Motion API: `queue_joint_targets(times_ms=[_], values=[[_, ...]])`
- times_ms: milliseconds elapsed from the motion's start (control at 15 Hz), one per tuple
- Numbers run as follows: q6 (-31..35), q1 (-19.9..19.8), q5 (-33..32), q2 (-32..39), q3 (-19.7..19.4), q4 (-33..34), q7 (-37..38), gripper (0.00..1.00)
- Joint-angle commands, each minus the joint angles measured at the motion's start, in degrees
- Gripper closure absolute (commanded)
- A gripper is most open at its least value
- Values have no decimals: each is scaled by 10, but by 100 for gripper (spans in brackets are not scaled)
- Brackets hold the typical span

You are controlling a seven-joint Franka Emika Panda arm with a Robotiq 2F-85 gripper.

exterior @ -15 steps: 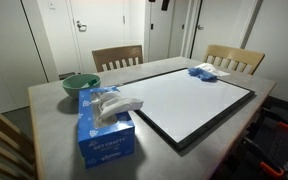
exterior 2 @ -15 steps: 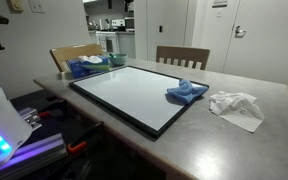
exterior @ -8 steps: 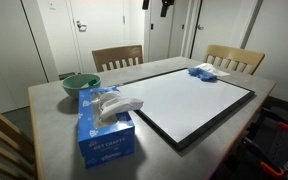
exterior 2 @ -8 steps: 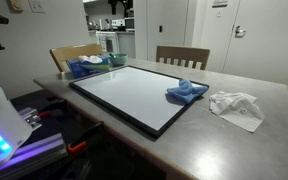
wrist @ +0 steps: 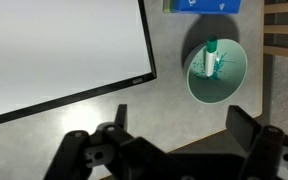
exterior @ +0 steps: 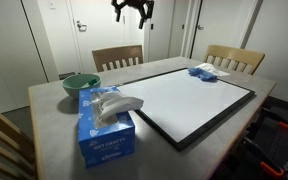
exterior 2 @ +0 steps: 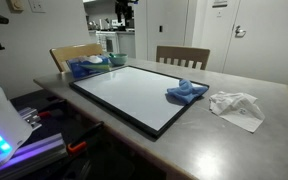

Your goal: Move the bowl to the right then move the box forward towards the right

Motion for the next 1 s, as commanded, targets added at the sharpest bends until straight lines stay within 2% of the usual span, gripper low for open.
queue_joint_targets(times_ms=[0, 533, 733, 933], values=[[2, 9, -15, -6, -7, -4, 11, 0], [79, 36, -51, 77, -13, 40, 75, 0], [131, 44, -34, 117, -10, 63, 82, 0], [153, 46, -14, 152, -2, 89, 71, 0]])
